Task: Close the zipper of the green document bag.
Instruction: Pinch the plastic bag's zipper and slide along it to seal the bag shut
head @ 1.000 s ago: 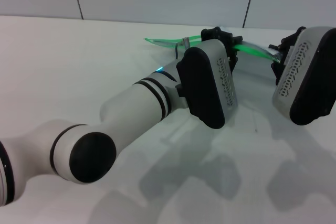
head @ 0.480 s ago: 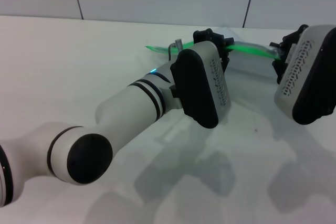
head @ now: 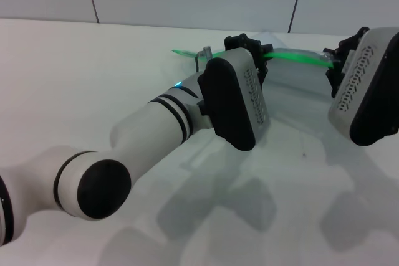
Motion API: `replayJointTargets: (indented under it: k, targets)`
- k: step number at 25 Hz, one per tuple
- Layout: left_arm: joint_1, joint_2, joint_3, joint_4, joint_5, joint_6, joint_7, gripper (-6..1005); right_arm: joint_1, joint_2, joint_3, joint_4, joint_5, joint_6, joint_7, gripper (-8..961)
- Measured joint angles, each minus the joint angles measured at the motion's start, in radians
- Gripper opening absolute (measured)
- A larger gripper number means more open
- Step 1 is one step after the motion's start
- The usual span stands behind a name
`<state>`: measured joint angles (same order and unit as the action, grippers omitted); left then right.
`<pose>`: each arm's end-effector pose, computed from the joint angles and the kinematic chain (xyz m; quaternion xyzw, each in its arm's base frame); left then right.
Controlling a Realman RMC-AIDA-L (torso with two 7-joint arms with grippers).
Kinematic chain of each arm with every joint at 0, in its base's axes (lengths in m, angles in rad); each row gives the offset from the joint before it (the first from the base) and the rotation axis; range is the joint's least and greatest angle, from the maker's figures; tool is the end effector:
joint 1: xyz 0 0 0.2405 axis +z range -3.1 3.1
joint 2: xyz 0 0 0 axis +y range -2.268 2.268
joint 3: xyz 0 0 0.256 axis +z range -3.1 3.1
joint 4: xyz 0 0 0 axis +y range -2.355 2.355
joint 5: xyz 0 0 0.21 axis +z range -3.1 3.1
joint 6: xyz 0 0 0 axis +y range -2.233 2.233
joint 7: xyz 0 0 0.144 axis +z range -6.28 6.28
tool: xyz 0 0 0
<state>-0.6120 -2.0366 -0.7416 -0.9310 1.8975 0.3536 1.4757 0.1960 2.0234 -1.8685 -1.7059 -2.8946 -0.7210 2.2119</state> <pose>-0.1314 0.3712 -0.1214 -0.8553 0.2124 -0.0307 0.4717 0.1581 0.3438 0.0009 -0.8840 -0.1187 -0.1447 0.4285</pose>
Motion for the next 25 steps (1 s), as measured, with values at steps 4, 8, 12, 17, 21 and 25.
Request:
replayJointTargets:
  k: [4,8,12,17,21,25]
  targets:
    - [0.000,-0.001,0.000,0.006,0.000,0.001,-0.002,55,-0.001,0.000,0.001,-0.001,-0.001,0.000,0.001,48]
    - [0.002,-0.001,-0.001,0.007,0.000,0.001,-0.002,55,-0.001,0.000,0.004,-0.001,0.000,0.000,0.003,47]
    - [0.008,0.000,-0.006,0.010,0.000,0.001,-0.002,55,-0.002,-0.002,0.009,-0.002,0.002,0.000,0.003,47]
    - [0.010,0.000,-0.009,0.020,0.000,0.007,-0.002,54,-0.003,-0.001,0.013,-0.002,0.002,0.000,0.004,48]
    - [0.011,0.000,-0.009,0.028,0.000,0.011,-0.011,54,-0.005,-0.001,0.019,-0.003,0.002,0.000,0.004,38]
    - [0.011,-0.001,-0.008,0.031,0.000,0.013,-0.012,54,-0.006,0.000,0.021,-0.003,0.003,0.000,0.004,25]
